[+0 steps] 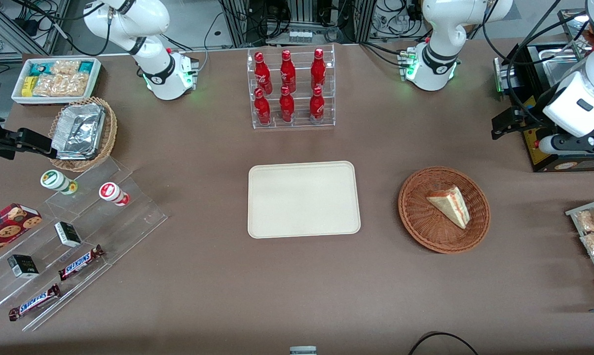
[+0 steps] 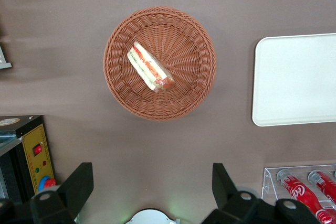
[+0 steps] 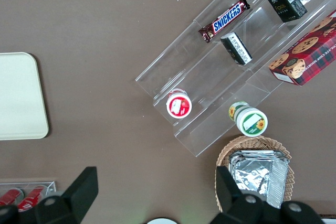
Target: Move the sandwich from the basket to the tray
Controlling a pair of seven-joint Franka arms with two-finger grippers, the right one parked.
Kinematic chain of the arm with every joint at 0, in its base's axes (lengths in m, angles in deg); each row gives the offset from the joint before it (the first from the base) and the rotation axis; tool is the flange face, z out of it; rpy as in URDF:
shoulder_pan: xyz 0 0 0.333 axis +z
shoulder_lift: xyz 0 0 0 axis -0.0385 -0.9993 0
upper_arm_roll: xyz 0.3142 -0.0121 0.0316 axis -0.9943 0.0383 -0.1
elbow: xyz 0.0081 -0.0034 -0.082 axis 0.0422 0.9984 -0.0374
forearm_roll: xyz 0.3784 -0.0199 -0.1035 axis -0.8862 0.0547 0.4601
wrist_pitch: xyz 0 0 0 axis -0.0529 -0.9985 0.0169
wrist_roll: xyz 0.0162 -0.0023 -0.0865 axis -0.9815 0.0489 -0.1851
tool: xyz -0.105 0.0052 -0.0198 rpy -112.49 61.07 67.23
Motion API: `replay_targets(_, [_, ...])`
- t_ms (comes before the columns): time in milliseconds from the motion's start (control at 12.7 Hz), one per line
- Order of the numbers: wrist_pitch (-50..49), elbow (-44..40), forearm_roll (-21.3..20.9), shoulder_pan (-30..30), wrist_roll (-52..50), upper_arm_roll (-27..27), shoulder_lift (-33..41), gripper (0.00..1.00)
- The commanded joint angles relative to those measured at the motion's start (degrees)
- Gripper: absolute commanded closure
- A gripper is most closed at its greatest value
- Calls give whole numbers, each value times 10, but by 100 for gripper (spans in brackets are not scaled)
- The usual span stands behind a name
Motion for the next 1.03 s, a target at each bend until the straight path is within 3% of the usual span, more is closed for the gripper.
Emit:
replay_targets(0, [12, -4, -8, -2, 1, -1, -2, 0])
replay_targets(632, [27, 18, -10, -2, 0, -1, -36, 0])
replay_targets(947, [160, 146, -11, -1, 0, -3, -34, 0])
